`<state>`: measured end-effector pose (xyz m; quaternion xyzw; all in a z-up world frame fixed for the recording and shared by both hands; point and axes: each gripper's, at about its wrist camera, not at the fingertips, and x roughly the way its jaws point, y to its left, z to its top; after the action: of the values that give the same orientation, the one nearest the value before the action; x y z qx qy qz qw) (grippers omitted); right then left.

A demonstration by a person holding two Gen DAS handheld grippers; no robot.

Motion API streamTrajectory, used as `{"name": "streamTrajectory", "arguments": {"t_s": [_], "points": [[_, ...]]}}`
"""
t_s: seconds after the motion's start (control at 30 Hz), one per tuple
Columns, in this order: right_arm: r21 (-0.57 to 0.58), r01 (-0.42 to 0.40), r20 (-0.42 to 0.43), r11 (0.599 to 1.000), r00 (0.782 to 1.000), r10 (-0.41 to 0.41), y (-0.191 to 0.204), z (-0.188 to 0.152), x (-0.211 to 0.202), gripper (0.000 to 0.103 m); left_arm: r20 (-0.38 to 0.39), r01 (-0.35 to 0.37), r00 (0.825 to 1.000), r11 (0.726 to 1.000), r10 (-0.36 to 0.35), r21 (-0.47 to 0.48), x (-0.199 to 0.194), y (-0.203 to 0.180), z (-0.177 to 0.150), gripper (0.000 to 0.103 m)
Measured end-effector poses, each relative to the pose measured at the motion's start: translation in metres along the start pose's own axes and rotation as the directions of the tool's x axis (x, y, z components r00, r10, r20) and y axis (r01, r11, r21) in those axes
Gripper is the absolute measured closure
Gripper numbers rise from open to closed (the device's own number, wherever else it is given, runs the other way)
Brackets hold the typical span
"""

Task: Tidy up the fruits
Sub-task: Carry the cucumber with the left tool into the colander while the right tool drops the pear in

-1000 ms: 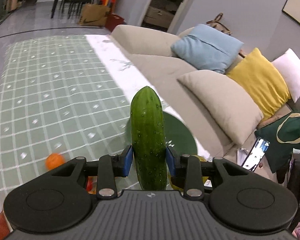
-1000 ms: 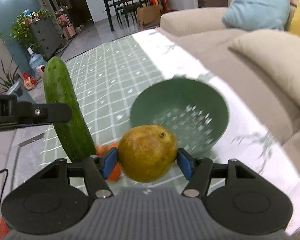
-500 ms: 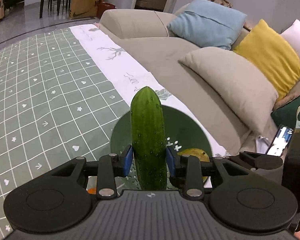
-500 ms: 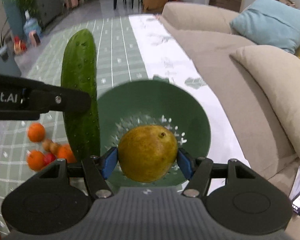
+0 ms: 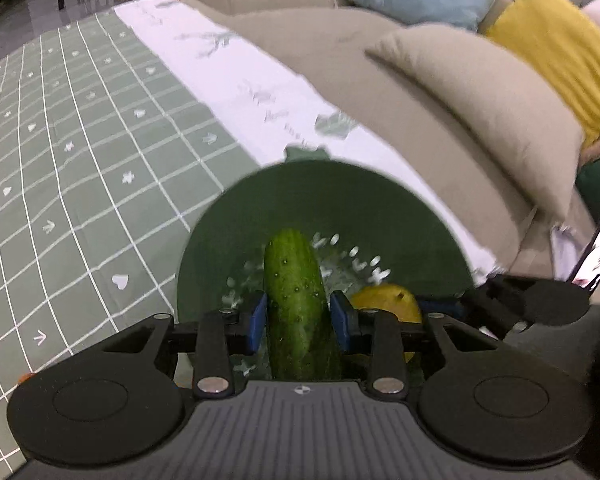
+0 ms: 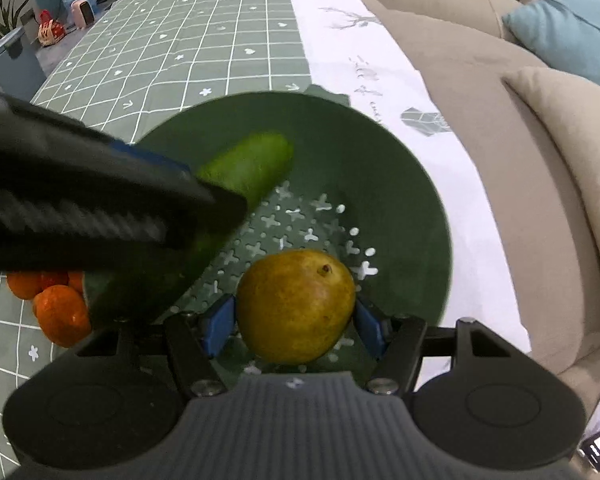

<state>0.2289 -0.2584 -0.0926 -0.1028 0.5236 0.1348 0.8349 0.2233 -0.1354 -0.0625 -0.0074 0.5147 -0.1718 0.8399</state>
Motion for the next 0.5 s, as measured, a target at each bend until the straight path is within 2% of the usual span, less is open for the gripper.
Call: {"name": "streamTrajectory", "arguments": {"t_s": [0.03, 0.23, 0.37, 0.43, 0.5], "points": [[-0.015, 0.013, 0.002, 1.000, 1.000, -0.013, 0.002, -0.001, 0.000, 0.042, -0.001, 0.007, 1.000, 1.000, -0.007, 0.007, 0.002, 0.001, -0.001, 0.081], [-0.050, 0.019, 0.015, 0.999, 1.000, -0.018, 0.002, 0.000, 0.000, 0.042, 0.004, 0.015, 1.000, 1.000, -0.015, 0.007, -0.004, 0.007, -0.003, 0.080], [-0.032, 0.031, 0.033, 0.999, 0.999, -0.030, 0.005, -0.002, -0.007, 0.040, 0.024, 0.023, 0.999, 1.000, -0.023, -0.006, -0.015, 0.012, -0.004, 0.072], [-0.023, 0.045, 0.050, 0.999, 0.998, -0.044, 0.006, -0.004, -0.016, 0.034, 0.035, 0.024, 0.999, 1.000, -0.024, -0.013, -0.023, 0.014, -0.006, 0.071], [-0.016, 0.054, 0.058, 0.998, 0.997, -0.053, 0.006, -0.003, -0.023, 0.033, 0.045, 0.024, 0.999, 0.999, -0.023, -0.026, -0.032, 0.015, -0.009, 0.069]]}}
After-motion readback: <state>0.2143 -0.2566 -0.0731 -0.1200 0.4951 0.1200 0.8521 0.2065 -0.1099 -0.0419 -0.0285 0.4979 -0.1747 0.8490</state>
